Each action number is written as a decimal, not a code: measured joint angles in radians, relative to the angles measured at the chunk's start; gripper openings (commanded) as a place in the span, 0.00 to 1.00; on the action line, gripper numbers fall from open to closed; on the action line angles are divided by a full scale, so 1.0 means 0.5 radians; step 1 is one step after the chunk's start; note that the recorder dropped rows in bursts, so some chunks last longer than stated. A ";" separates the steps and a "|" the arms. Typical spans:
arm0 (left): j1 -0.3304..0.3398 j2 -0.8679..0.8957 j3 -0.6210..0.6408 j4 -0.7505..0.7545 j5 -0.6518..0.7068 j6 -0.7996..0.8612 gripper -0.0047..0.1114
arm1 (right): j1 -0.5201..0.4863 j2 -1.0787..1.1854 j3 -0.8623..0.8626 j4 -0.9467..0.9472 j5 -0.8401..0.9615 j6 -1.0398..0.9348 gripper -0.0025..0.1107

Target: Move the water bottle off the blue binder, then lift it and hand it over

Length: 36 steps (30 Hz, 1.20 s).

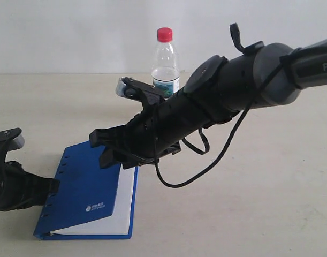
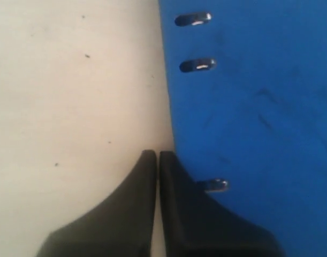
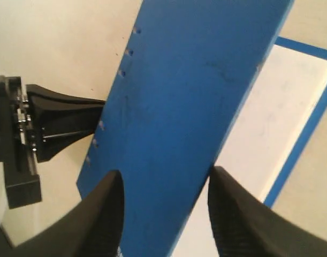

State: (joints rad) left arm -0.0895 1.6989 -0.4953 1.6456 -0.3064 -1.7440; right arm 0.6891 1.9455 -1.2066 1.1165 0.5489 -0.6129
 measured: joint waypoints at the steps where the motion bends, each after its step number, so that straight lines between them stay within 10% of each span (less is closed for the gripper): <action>1: 0.000 0.000 0.000 0.000 0.006 0.000 0.08 | 0.000 0.000 0.000 0.038 0.004 -0.027 0.40; 36: 0.012 0.000 -0.008 -0.009 -0.066 0.012 0.08 | 0.020 0.087 0.000 0.701 0.294 -0.595 0.53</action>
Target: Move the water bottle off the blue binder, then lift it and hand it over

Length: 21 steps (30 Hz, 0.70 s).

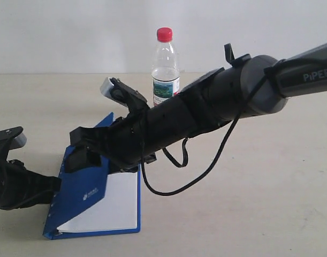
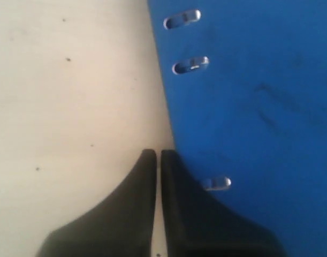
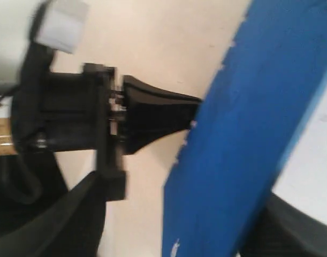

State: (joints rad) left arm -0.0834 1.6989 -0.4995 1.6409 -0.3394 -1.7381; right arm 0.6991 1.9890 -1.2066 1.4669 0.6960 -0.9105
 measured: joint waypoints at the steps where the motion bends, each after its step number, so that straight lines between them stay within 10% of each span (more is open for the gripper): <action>1: 0.000 0.000 0.000 0.000 0.000 0.000 0.08 | 0.000 0.003 0.000 -0.071 -0.023 0.054 0.53; 5: 0.000 0.000 0.000 0.000 -0.010 0.000 0.08 | 0.000 0.013 0.000 -0.298 -0.081 0.238 0.42; 10: 0.000 0.000 0.000 0.000 -0.006 0.004 0.08 | 0.000 0.137 0.000 -0.334 -0.165 0.299 0.02; 21: 0.000 -0.110 -0.020 -0.046 0.035 0.110 0.46 | -0.004 0.023 -0.016 -0.366 -0.120 0.236 0.02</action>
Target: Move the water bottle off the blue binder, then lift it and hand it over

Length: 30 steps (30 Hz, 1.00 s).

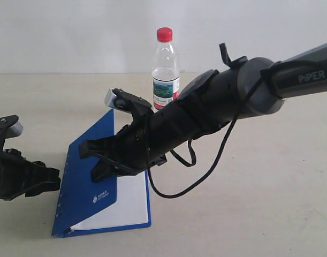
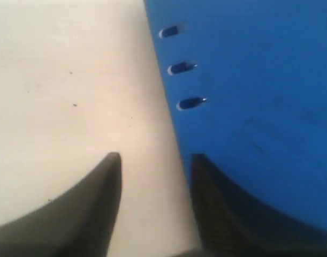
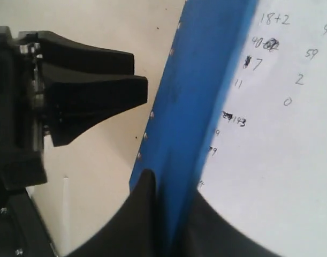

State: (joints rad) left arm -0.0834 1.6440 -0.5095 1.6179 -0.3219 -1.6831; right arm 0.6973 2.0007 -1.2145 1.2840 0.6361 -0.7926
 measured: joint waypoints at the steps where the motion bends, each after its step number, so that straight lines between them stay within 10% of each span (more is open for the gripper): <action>1: 0.000 0.000 0.000 -0.004 0.000 0.004 0.48 | 0.000 -0.030 0.000 -0.029 -0.004 -0.004 0.02; 16: 0.000 0.000 0.022 -0.684 -0.514 0.759 0.78 | -0.111 -0.199 0.004 -0.289 0.043 -0.032 0.02; 30: 0.129 0.092 0.046 -0.975 -0.829 0.977 0.79 | -0.113 -0.304 0.016 -0.330 0.002 -0.280 0.02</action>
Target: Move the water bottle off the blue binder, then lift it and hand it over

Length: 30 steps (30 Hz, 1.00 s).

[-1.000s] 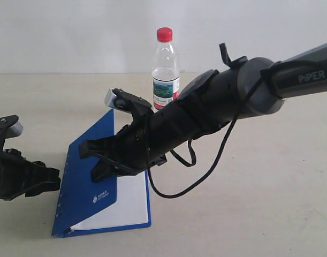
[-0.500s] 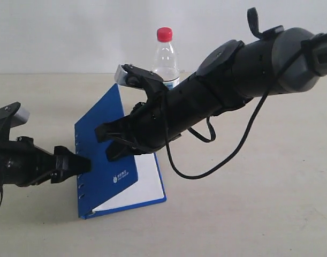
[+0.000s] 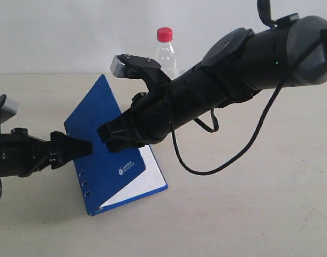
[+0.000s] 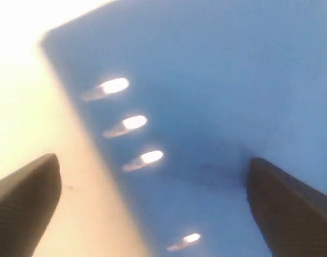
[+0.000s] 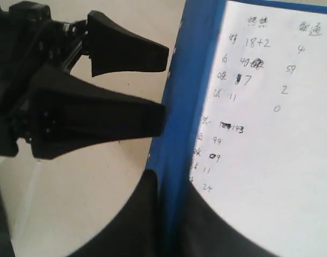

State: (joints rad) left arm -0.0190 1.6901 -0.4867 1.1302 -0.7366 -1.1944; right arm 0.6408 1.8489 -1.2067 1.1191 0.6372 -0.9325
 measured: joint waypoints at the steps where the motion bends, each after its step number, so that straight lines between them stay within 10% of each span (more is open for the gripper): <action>1: 0.082 0.000 0.029 -0.007 -0.070 0.005 0.79 | 0.000 -0.021 0.000 -0.003 -0.026 -0.013 0.02; 8: 0.318 0.000 0.119 -0.016 -0.511 0.132 0.79 | 0.000 -0.047 0.000 -0.004 -0.063 -0.104 0.02; 17: 0.335 0.050 0.148 -0.106 -0.320 0.073 0.79 | 0.000 -0.115 0.000 0.042 -0.106 -0.167 0.02; 30: 0.338 0.544 0.169 -0.055 -0.737 0.046 0.79 | 0.000 -0.145 0.000 -0.158 -0.047 0.097 0.02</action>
State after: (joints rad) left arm 0.1501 1.9619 -0.4020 1.1025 -1.1053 -1.1713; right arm 0.6408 1.7765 -1.2067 1.0400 0.6137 -0.8841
